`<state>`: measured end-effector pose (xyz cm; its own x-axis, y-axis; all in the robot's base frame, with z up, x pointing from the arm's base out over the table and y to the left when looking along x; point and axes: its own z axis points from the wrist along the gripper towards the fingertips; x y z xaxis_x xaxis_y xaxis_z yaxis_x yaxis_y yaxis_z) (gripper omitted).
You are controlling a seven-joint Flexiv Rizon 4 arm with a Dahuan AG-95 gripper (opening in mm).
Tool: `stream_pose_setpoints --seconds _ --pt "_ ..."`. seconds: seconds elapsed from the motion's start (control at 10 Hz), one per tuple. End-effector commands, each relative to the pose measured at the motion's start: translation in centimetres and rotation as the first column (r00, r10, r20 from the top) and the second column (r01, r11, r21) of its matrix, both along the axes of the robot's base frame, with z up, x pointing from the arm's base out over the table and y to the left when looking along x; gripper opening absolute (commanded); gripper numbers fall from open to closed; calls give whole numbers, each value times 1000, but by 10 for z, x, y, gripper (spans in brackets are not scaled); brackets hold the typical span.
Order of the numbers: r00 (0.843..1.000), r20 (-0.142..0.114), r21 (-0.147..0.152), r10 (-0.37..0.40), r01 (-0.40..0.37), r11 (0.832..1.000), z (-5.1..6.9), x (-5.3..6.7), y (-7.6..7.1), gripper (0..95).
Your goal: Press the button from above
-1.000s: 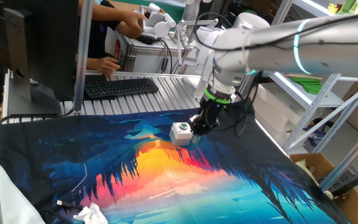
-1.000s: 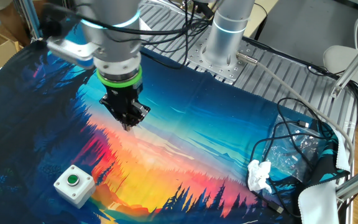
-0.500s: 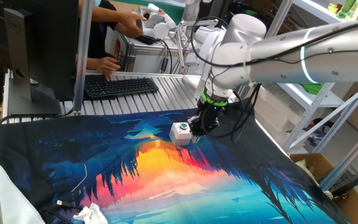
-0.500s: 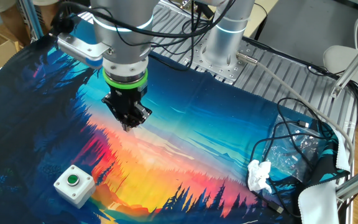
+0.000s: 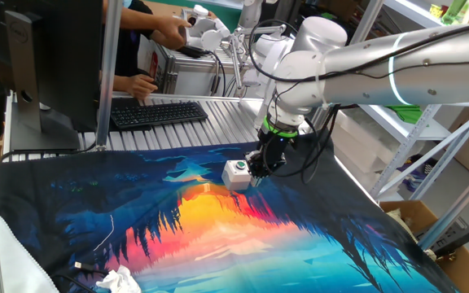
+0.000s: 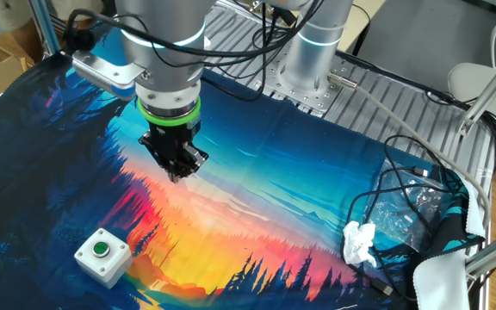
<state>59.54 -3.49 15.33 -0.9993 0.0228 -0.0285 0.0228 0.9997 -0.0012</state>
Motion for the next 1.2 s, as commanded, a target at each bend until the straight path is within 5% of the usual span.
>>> stream_pose_setpoints --seconds 0.1,1.2 --pt "1000 -4 -37 -2 2 999 0 0 0 0" --pt "1000 0 -40 -12 12 999 0 0 0 0"
